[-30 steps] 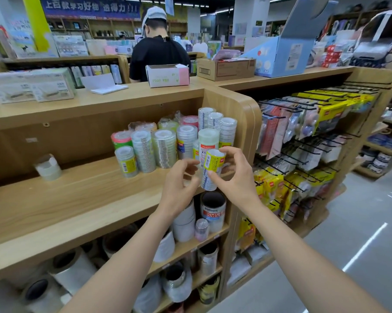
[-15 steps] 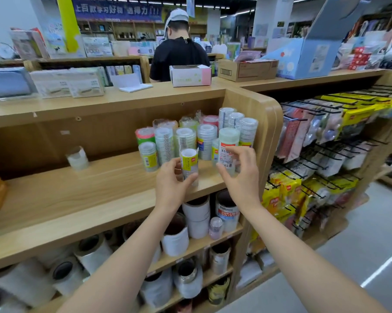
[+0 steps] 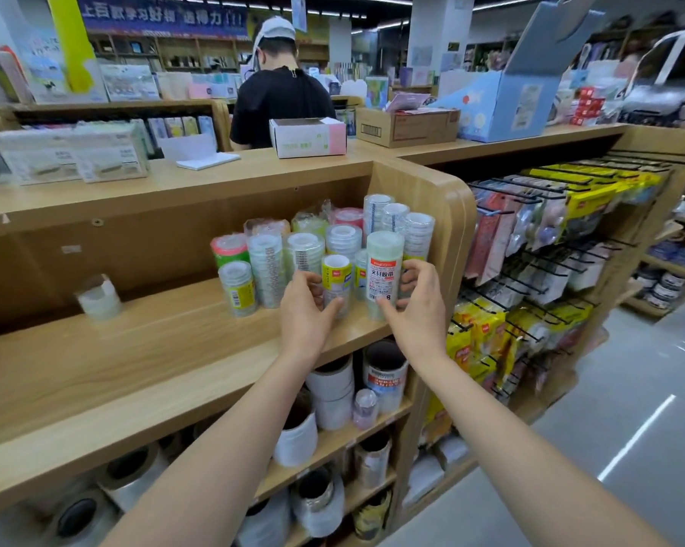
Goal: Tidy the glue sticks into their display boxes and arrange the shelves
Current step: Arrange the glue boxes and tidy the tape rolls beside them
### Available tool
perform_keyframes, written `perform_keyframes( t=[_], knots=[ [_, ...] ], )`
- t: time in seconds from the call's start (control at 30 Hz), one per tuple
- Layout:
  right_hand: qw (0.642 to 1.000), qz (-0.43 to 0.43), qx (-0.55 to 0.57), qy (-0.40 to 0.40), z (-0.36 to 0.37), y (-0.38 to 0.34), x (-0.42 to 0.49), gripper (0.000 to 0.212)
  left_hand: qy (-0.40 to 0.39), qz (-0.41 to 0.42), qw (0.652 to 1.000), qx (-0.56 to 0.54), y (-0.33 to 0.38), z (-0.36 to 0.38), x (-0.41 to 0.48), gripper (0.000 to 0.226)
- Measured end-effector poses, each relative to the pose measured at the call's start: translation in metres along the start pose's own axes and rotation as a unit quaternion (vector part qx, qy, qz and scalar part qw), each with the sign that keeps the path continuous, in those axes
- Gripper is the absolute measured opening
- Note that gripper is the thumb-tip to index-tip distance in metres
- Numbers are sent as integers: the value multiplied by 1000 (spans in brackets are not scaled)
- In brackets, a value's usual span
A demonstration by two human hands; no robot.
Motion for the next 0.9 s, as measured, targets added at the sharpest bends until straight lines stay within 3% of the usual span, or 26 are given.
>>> perform_keyframes(
  t=[0.37,0.63,0.77,0.9],
  knots=[
    [999,-16,11,-40,-8,5,-2,30,2,-5,1000,10,5,13,3,31],
    [995,-71,61,-43,-12,-20,-17,17,8,56,998,33,6,-9,-22,11],
    [976,-134,126,-116,25,-61,-29,17,88,100,985,109,1,-66,-42,7],
    [942,-175,149,-245,88,-106,-53,29,162,46,949,266,-31,-145,-63,10]
  ],
)
Point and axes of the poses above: each hand's wrist, its own x-axis towards the middle knuckle, its own z-axis out of the palm, y = z × x, the point moved 6 cm from there along x, towards the middle knuckle, and after that the axes turned 3 degrees about x, right-handed, at the moved point
